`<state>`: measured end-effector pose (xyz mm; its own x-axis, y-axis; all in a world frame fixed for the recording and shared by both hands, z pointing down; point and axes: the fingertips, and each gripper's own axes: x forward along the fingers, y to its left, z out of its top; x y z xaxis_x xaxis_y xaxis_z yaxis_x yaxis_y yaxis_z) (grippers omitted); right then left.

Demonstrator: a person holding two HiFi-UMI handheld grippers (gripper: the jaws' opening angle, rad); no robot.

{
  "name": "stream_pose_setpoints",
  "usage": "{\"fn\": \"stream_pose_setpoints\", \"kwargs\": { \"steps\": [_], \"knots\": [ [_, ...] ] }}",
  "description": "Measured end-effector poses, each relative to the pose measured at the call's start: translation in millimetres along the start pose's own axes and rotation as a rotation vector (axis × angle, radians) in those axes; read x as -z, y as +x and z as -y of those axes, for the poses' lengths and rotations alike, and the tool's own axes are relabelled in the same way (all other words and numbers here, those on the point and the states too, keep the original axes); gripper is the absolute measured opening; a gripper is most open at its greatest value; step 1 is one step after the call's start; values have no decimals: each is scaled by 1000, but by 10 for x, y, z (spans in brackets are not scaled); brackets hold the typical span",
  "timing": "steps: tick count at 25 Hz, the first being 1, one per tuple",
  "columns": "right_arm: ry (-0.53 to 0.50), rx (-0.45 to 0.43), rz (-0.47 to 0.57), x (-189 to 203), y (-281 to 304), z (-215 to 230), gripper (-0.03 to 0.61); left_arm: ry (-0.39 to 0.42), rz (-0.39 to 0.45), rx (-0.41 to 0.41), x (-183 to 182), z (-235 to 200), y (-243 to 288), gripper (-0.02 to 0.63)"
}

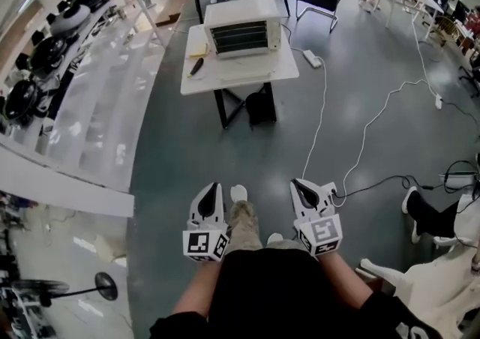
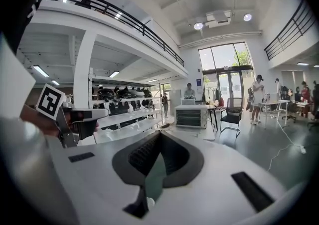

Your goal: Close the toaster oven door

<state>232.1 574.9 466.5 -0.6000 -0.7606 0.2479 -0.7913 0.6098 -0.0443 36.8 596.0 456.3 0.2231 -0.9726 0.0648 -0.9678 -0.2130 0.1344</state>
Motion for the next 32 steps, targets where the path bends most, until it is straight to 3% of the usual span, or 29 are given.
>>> {"fn": "stream_pose_setpoints", "kwargs": {
  "steps": [10, 18, 26, 32],
  "knots": [
    [-26, 52, -67, 55, 557, 360, 21, -49, -36, 71, 225, -229, 820, 18],
    [-89, 110, -98, -119, 1660, 761, 21, -62, -62, 94, 316, -885, 1837, 18],
    [-24, 125, -79, -635, 2779, 1074, 21, -55, -69, 143, -20, -1492, 2845, 18],
    [-29, 149, -91, -891, 3511, 1200, 21, -75, -71, 157, -125, -2019, 3353, 18]
  ]
}}
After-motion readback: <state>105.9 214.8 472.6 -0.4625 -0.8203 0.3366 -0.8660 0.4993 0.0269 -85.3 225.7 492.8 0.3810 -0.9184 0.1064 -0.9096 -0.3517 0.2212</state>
